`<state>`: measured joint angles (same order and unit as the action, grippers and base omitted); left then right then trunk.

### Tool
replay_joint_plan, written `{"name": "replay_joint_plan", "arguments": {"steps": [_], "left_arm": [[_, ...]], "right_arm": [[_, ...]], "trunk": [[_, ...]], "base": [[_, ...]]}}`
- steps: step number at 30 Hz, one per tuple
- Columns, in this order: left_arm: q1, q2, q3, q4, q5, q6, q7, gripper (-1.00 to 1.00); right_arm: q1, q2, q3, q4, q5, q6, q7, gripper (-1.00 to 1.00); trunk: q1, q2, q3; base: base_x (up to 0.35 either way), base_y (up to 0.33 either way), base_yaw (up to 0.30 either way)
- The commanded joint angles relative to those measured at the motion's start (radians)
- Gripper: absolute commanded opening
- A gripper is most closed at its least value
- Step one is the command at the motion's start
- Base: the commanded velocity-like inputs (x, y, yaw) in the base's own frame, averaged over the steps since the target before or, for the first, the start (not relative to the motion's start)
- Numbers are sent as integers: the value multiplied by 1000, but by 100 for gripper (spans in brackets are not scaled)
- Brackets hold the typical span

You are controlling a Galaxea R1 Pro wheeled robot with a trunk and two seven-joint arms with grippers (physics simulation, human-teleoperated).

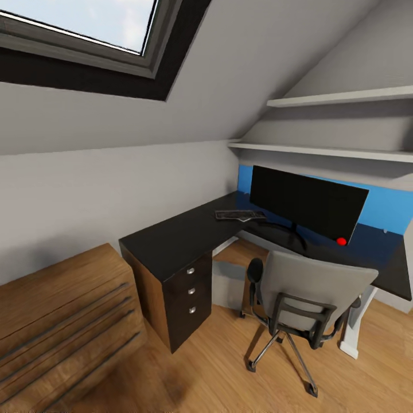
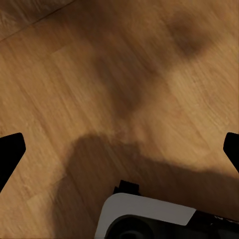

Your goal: In the bedroom, organize the workspace by keeping the computer under the desk, ensuring the monitor is on the desk, placing the keyboard on the desk next to the monitor, placing the mouse on the desk next to the keyboard, moving the folder from the swivel chair onto the desk next to the mouse, stacking the notebook on top of the folder with the pen on top of the notebook, and positioning the swivel chair next to the desk.

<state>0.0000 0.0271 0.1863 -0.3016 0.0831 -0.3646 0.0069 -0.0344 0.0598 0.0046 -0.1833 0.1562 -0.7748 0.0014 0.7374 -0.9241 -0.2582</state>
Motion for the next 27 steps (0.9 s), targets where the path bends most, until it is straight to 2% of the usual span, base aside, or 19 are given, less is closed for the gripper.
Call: {"name": "replay_joint_plan", "arguments": {"steps": [1, 6, 15, 27], "left_arm": [[0, 0, -4, -1, 8, -2, 1, 100], [0, -1, -4, 0, 8, -3, 1, 100], [0, 0, -4, 1, 9, -2, 2, 100], [0, -1, -4, 1, 9, -3, 1, 100]], "right_arm": [[0, 0, 0, 1, 2, -2, 0, 100], [0, 1, -2, 2, -1, -1, -5, 100], [0, 2, -3, 8, -1, 0, -6, 100], [0, 2, -2, 9, -2, -1, -2, 100]], "trunk": [[0, -1, -3], [0, -1, -11], [0, -1, -17], [0, -1, -17]], "base": [[0, 0, -6], [20, -52, -2], [115, -172, 0], [6, -12, -56]]}}
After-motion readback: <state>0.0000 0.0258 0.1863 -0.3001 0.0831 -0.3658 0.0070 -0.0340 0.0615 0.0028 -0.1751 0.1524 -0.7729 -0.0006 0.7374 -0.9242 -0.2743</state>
